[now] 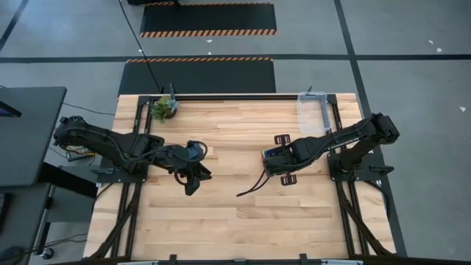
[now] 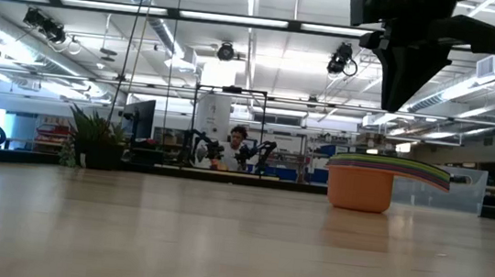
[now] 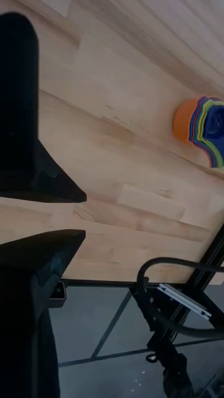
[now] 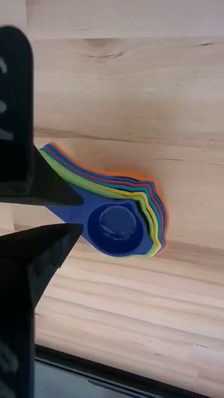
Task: Nest measuring cups in basket
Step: Put the stacked measuring cups into the bin
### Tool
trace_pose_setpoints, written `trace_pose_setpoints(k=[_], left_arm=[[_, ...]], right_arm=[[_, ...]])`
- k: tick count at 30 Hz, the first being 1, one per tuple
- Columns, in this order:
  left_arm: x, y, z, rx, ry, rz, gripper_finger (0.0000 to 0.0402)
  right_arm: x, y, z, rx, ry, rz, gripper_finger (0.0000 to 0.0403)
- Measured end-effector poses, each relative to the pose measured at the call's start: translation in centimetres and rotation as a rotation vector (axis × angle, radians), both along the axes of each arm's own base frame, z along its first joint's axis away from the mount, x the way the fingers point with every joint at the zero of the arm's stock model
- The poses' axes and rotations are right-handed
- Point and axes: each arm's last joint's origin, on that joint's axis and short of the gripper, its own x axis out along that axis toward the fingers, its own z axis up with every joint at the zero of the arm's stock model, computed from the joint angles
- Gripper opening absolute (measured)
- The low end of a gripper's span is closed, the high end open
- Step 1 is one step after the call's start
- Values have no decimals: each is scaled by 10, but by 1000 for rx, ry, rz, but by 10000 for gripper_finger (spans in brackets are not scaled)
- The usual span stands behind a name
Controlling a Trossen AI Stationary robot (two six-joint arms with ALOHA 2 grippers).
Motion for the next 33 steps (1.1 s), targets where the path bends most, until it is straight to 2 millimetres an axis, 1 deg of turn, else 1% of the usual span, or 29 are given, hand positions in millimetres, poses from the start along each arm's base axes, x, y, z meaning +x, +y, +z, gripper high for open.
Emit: trace_pose_setpoints(k=[6, 11, 16, 20, 31, 33], left_arm=[[0, 0, -1, 2, 7, 0, 87], [0, 0, -1, 2, 7, 0, 87], [0, 0, -1, 2, 7, 0, 87], [0, 0, -1, 1, 6, 0, 87], [0, 0, 0, -5, 2, 4, 87], [0, 0, 1, -7, -7, 4, 87]], right_arm=[[0, -1, 0, 10, 4, 4, 51], [2, -1, -1, 122, 1, -32, 51], [3, -1, -1, 183, 1, -42, 65], [4, 1, -1, 191, -6, -36, 88], [7, 9, -1, 172, -59, -13, 184], [6, 10, -4, 171, -64, -15, 199]])
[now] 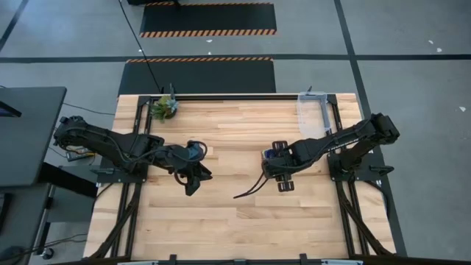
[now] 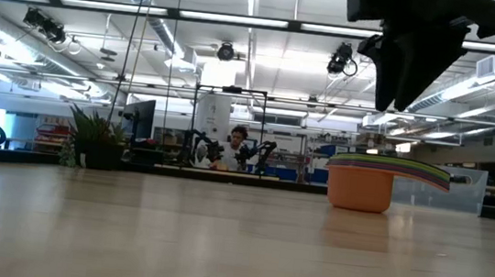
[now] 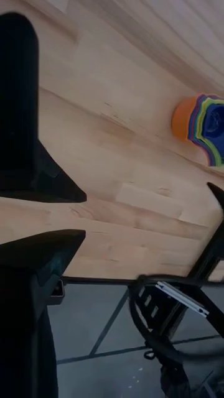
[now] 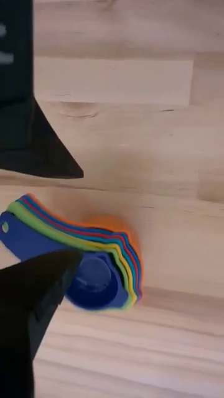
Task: Nest measuring cups in basket
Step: Put the stacked measuring cups into the bin
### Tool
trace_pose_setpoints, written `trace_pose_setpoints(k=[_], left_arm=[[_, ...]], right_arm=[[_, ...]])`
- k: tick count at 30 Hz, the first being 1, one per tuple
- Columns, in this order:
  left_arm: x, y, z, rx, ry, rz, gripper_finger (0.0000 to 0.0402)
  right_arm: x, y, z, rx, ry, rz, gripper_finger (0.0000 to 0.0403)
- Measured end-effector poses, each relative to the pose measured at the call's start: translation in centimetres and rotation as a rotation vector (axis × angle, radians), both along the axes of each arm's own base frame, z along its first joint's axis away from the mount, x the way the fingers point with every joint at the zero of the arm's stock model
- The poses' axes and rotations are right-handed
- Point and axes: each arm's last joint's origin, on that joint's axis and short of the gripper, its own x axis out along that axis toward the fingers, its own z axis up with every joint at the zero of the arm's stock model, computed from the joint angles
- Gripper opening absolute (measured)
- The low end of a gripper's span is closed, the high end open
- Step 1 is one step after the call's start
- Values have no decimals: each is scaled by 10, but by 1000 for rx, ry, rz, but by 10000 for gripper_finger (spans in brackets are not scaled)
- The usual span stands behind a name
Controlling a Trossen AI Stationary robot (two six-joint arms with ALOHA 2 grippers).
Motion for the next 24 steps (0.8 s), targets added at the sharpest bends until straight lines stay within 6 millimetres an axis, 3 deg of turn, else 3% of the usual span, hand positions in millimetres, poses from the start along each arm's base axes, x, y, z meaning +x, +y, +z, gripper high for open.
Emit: trace_pose_setpoints(k=[10, 24], left_arm=[[2, -1, 3, -9, -34, -1, 87], [3, -1, 4, -12, -47, -1, 87]], right_arm=[[-10, 10, -31, -13, 42, 65, 235], [-12, 13, -33, -22, 52, 113, 233]])
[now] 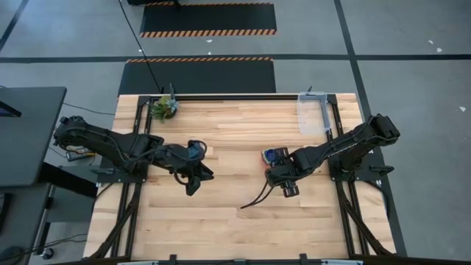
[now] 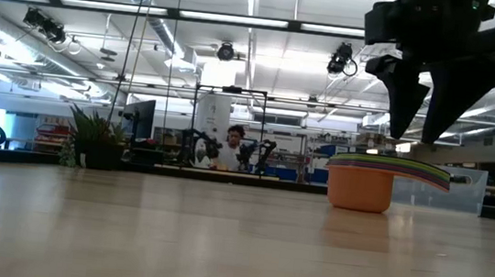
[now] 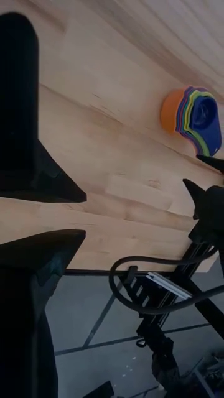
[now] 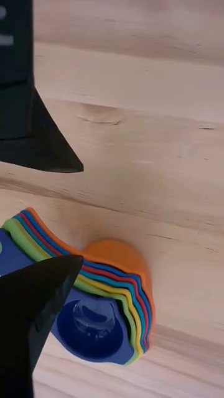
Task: Nest measuring cups in basket
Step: Put the stacked measuring cups into the bin
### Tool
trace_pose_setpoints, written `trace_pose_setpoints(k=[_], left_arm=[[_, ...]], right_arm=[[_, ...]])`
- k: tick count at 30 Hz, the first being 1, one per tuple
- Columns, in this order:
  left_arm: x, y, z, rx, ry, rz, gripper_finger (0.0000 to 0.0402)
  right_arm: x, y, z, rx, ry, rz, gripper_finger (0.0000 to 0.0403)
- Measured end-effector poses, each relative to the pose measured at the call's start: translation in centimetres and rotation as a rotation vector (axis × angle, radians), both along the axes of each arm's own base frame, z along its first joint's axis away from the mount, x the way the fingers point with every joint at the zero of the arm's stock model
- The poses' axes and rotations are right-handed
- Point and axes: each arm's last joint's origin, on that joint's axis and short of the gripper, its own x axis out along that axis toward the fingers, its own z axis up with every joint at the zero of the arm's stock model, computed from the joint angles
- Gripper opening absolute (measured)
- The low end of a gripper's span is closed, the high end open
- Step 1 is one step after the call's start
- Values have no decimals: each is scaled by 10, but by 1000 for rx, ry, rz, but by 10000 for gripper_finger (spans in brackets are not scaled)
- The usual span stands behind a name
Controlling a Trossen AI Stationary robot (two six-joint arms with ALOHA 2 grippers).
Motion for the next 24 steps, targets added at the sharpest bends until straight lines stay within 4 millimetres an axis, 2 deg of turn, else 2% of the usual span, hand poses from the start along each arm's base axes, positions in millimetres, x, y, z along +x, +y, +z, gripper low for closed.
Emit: trace_pose_setpoints(k=[7, 14, 24], left_arm=[[2, 5, 1, 104, -25, -24, 87], [2, 25, -3, 221, 17, 160, 87], [3, 36, -4, 235, 32, 202, 87]], right_arm=[[0, 0, 0, -6, 4, 28, 233], [1, -2, 1, -75, -16, 15, 233], [2, -7, 2, -201, -46, 24, 233]])
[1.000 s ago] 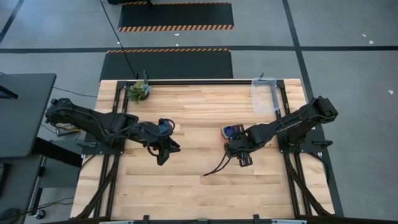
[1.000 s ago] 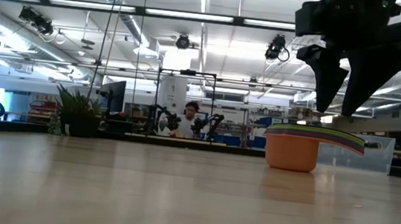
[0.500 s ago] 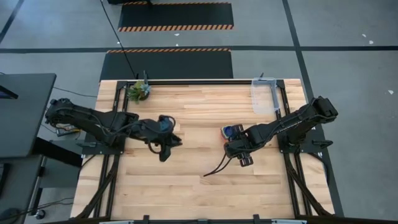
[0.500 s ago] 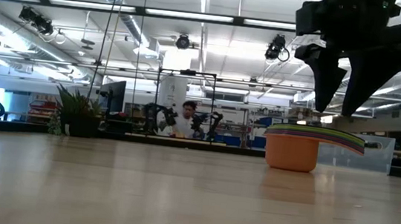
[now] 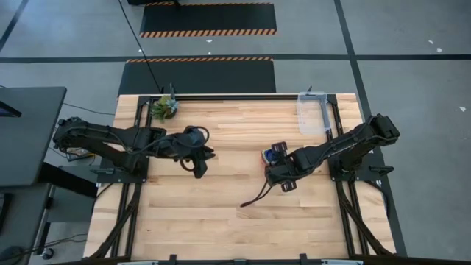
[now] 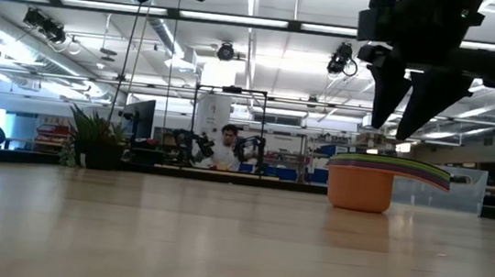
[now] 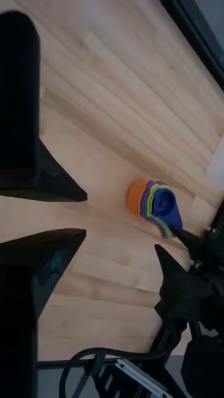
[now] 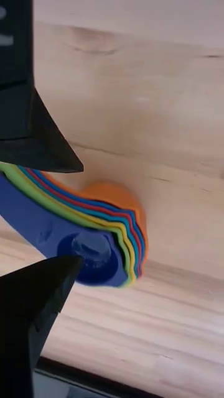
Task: Nest measuring cups in basket
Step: Put the stacked measuring cups into the bin
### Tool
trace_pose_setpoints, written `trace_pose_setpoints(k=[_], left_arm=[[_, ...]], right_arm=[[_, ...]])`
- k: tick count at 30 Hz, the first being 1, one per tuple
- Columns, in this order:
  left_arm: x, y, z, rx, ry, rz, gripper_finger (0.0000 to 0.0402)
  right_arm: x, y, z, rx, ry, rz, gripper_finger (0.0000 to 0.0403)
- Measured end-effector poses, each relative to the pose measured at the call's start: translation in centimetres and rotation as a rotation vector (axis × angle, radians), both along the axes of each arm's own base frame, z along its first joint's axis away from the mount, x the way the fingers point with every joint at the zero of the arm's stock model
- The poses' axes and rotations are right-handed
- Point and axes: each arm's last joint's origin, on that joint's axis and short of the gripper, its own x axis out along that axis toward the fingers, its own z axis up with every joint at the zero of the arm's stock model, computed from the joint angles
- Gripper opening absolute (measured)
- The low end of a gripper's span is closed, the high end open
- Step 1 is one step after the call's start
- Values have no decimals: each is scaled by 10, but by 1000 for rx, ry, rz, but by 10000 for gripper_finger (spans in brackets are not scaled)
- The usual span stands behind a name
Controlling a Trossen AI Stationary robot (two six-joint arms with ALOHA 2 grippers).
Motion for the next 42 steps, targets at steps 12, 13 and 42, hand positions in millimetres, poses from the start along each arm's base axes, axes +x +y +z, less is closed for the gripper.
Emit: trace_pose_setpoints(k=[12, 13, 42], left_arm=[[1, 0, 2, -4, -26, 0, 87], [1, 0, 2, -4, -26, 0, 87], [2, 0, 2, -5, -30, 0, 87]], right_arm=[[7, -6, 1, 45, -63, -47, 233], [8, -5, 1, 47, -69, -47, 233], [8, 0, -1, 371, -63, -251, 234]])
